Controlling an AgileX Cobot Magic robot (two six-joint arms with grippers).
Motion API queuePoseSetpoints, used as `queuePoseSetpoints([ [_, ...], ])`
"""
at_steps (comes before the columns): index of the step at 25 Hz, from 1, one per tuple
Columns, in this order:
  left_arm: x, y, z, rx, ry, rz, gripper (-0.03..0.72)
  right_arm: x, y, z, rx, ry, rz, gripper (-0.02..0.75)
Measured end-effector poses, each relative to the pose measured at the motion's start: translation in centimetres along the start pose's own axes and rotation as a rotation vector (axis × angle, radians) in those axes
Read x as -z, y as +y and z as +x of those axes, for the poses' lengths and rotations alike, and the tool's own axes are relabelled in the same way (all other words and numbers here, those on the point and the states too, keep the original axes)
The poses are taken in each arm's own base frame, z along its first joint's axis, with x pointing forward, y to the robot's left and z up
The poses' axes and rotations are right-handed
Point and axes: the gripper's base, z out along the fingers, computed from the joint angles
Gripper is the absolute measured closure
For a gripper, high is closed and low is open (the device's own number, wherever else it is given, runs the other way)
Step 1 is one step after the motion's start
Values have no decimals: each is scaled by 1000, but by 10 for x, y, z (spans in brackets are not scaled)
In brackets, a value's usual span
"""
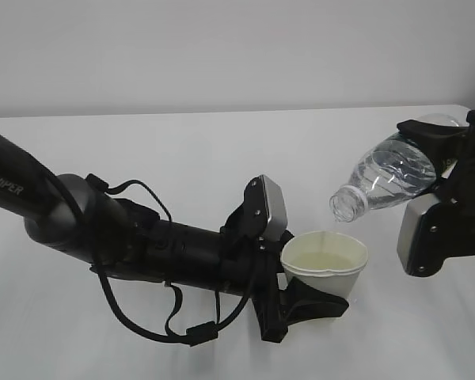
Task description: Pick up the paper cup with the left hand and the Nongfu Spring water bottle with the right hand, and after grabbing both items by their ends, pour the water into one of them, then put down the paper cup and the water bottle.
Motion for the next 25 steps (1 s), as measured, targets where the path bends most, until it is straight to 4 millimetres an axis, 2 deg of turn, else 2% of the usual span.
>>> queuePoseSetpoints([
  [25, 0, 0, 0, -1, 1, 1, 260, 0, 0, 0, -25, 0, 0, 319],
])
